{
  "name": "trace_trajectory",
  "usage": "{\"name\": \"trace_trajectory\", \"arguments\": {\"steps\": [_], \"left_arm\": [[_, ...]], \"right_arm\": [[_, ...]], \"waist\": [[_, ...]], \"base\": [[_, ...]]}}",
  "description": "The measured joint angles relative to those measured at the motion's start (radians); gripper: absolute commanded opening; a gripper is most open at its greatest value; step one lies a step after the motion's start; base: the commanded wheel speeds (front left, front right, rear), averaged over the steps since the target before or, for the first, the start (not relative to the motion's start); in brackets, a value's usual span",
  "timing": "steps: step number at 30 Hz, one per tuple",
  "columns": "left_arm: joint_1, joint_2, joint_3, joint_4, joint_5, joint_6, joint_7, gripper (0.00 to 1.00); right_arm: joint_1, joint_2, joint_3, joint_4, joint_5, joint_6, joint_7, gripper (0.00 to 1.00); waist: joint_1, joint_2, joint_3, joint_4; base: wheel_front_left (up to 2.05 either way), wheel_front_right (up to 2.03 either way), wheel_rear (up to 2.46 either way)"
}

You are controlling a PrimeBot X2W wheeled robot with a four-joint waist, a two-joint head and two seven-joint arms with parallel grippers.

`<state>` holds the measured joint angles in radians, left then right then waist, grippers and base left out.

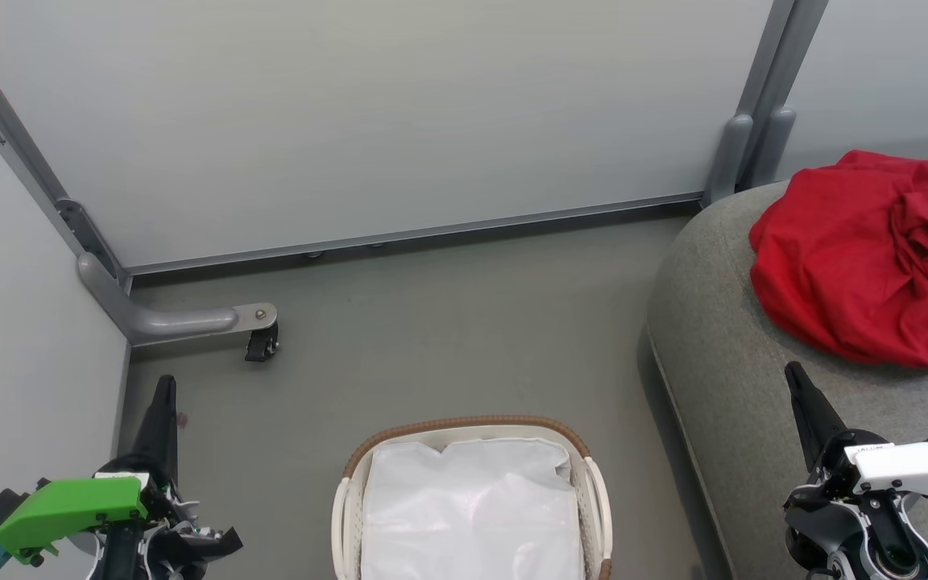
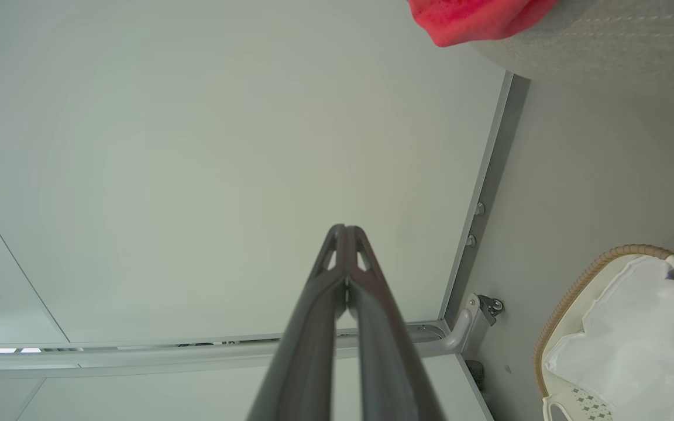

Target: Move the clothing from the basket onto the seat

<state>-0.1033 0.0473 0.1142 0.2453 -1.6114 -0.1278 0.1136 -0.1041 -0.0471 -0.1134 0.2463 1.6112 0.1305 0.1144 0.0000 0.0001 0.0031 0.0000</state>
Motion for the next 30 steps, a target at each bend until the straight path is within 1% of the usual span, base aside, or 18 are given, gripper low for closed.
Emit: {"name": "trace_trajectory", "arguments": {"steps": [30], "left_arm": [[0.000, 0.000, 0.000, 0.000, 0.000, 0.000, 0.000, 0.00]], "right_arm": [[0.000, 0.000, 0.000, 0.000, 0.000, 0.000, 0.000, 0.00]], "waist": [[0.0000, 0.0000, 0.000, 0.000]], "base": [[0.00, 0.00, 0.00]]}}
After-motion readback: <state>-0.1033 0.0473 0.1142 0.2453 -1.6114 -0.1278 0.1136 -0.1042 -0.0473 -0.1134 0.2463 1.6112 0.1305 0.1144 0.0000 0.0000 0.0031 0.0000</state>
